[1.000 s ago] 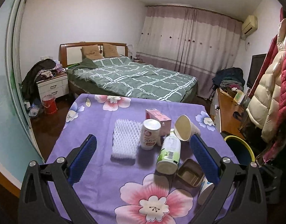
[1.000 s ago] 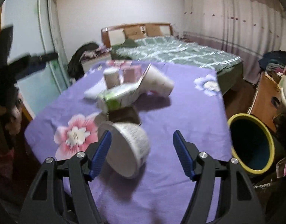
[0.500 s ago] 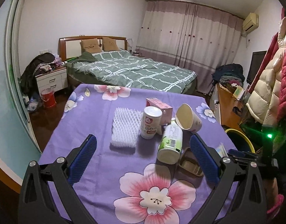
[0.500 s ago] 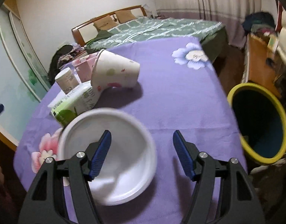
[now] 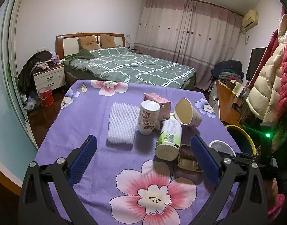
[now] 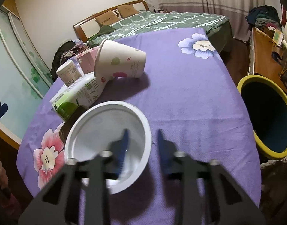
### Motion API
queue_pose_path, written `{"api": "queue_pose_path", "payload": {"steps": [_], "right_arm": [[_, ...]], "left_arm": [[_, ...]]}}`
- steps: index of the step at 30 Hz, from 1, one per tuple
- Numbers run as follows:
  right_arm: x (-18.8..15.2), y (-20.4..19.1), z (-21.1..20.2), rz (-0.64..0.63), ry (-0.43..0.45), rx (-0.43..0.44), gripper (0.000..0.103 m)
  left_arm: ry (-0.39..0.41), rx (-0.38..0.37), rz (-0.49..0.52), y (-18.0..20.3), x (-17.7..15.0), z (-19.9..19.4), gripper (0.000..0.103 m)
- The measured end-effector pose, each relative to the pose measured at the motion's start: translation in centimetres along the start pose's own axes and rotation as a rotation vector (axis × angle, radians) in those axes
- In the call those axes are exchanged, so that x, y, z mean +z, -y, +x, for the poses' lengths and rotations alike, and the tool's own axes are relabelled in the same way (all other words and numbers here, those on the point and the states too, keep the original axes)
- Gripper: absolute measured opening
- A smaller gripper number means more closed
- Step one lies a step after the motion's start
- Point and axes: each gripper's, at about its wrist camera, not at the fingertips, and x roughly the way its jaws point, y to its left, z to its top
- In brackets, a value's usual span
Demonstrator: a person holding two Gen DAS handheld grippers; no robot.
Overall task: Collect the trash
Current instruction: 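Grasp the rim of the white bowl with the right gripper, then carry the white bowl over the bin and open the right gripper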
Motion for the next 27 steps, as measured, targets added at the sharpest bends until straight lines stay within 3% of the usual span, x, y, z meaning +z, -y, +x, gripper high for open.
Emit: {"api": "queue_pose_path", "payload": {"steps": [12, 22, 27], "right_arm": [[1.1, 3.8, -2.2, 0.097, 0.072, 0.006, 0.010], [2.7, 14.1, -5.4, 0.300, 0.179, -0.182, 0.010], [2.8, 19.3, -4.9, 0.390, 0.168, -0.284, 0.010]], "left_arm": [[-0.036, -0.039, 0.036, 1.5, -0.8, 1.1, 0.098], [-0.070, -0.083, 0.077, 4.0, -1.3, 2.3, 0.098], [-0.087, -0.102, 0.096, 5.2, -1.6, 2.9, 0.098]]}}
